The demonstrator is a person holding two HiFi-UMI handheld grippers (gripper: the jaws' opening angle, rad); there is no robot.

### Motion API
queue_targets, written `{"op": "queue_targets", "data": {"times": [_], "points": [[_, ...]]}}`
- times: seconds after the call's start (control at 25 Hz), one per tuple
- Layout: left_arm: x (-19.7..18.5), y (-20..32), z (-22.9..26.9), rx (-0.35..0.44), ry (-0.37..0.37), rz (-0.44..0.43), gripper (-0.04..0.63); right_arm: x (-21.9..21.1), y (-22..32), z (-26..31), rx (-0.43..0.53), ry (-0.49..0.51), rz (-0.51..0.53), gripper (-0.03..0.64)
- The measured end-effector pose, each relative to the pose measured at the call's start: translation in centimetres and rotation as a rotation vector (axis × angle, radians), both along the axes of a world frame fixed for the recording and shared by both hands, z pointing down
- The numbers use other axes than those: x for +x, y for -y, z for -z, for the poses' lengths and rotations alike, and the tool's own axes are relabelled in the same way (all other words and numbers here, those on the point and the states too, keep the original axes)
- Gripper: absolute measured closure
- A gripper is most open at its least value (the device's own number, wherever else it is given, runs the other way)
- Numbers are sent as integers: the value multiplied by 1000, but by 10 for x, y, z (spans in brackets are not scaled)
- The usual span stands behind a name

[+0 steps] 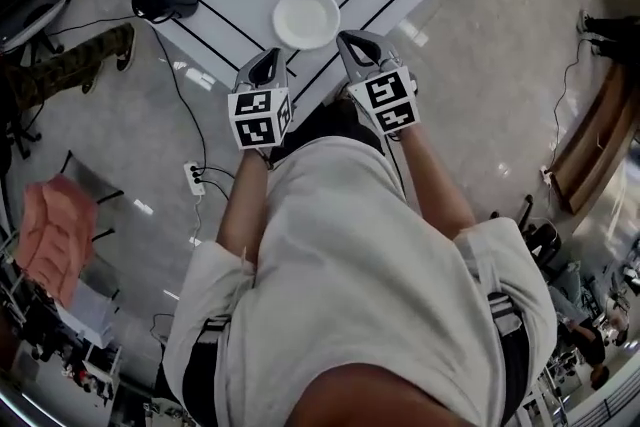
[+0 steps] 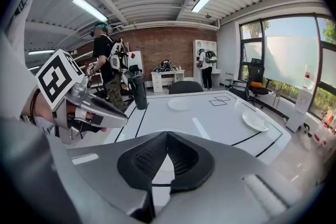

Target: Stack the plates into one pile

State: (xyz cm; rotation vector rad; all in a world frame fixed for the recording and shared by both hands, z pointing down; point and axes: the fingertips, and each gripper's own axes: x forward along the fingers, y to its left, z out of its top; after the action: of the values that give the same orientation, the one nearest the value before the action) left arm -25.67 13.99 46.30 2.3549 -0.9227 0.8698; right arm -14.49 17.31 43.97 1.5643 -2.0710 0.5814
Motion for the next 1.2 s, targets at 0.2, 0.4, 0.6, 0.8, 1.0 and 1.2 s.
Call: {"op": "queue_targets", "data": {"times": [0.2,0.4,0.6,0.8,1.0,1.2], "points": [[2,9,-18,-36,-18,-14,592,-4,22,-9,-62,-2,25,615],[3,17,-31,-73,-8,3,592,0,29,-21,-122,-11,37,593],[7,20,-56,-117,4,125,594,12,39,-57,-193,-4,176,594],[7,35,-77,-145,44,291,592,21,67,-84,-238,-1,348,592],[5,32,-90,-186,83,416,592,29,79,-102,-273,6,465,594],[12,29,-94,-256,37,542,592,43,92,-108,-278,4,533,584]]}}
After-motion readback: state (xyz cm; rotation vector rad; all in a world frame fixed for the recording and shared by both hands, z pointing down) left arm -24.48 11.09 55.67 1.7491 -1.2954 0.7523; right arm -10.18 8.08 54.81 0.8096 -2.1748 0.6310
